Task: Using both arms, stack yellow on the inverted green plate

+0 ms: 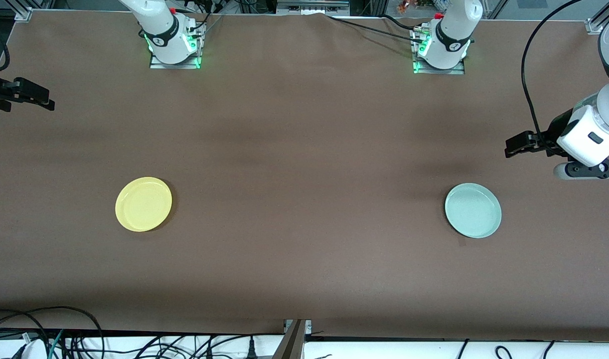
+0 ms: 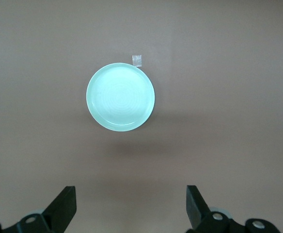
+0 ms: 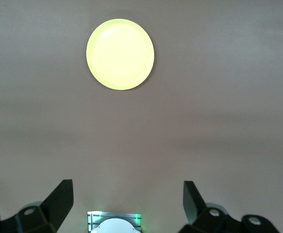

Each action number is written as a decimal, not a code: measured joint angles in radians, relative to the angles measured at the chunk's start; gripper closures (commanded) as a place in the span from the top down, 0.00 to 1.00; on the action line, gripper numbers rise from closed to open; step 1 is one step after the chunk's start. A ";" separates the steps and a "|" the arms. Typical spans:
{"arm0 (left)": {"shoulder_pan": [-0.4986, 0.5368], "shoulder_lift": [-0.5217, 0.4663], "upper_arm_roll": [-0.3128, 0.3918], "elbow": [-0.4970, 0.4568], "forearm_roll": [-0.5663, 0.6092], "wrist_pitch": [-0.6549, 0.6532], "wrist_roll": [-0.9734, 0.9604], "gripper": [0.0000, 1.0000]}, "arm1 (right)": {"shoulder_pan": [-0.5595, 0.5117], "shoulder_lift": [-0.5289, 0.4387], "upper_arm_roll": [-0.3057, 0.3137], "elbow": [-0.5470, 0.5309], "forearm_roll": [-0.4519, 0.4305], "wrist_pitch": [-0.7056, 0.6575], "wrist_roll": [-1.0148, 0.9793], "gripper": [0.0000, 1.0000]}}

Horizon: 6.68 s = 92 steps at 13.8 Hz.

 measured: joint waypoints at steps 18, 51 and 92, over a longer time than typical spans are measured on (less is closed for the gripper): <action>0.125 0.156 0.009 -0.002 -0.002 0.089 0.162 1.00 | 0.000 0.000 0.000 0.000 0.000 -0.003 0.000 1.00; 0.281 0.543 -0.008 -0.173 -0.171 0.621 0.399 0.35 | 0.000 0.000 0.000 0.001 0.000 -0.005 0.000 1.00; -0.445 0.571 0.007 0.187 0.833 0.666 -0.175 0.00 | -0.002 0.005 -0.054 0.000 0.001 -0.019 0.001 1.00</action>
